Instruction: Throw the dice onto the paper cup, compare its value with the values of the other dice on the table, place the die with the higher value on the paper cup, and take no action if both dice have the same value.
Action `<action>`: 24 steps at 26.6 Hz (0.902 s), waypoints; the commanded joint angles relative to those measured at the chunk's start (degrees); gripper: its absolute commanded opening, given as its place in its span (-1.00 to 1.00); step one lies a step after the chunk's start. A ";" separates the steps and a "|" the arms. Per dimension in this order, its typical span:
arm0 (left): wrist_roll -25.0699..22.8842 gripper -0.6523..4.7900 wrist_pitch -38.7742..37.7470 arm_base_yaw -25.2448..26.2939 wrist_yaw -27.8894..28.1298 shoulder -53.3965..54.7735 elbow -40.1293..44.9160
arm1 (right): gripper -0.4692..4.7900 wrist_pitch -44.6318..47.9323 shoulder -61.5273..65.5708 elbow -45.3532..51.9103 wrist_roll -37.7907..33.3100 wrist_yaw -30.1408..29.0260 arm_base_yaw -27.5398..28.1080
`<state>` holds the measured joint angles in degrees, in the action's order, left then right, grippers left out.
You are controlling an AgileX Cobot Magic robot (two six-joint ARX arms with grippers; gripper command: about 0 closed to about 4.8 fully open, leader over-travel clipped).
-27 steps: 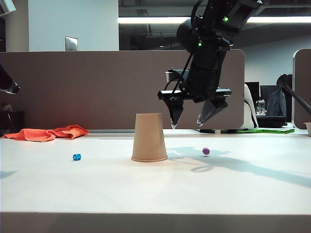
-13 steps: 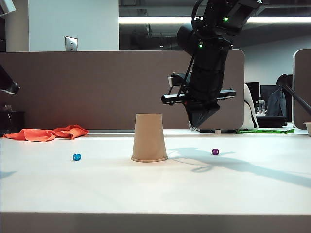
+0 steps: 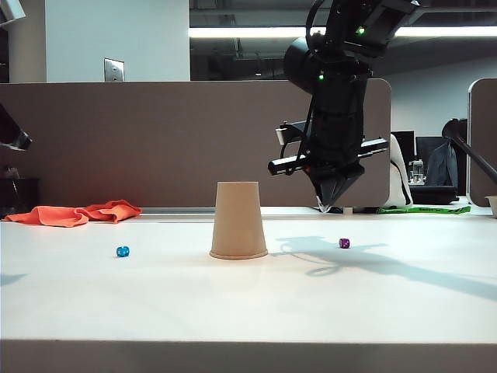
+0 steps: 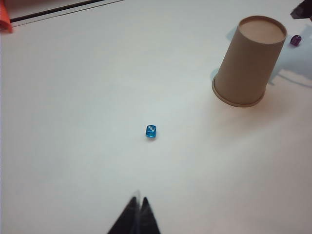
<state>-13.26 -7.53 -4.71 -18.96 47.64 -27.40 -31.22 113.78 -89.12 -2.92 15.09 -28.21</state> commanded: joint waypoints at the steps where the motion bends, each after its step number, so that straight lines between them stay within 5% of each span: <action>1: -0.28 -0.78 0.52 0.04 -0.39 -0.04 -0.20 | -0.82 -0.11 -0.57 -0.22 0.11 0.13 0.00; 7: -0.24 -0.78 0.76 0.04 -0.37 -0.02 -0.20 | -0.82 -4.87 -6.03 -0.22 1.07 -7.34 1.14; 16: 0.22 -0.78 0.83 0.02 -0.48 0.04 -0.20 | -0.82 -13.11 -16.37 2.40 1.18 -8.79 4.13; 24: 1.79 -0.78 0.87 0.02 -1.27 0.07 -0.11 | -0.82 -2.05 -25.79 15.65 -1.33 -8.61 4.22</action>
<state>-12.99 -7.46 -4.71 -19.16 47.75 -27.40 -37.56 89.08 -74.81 -3.27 6.42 -23.99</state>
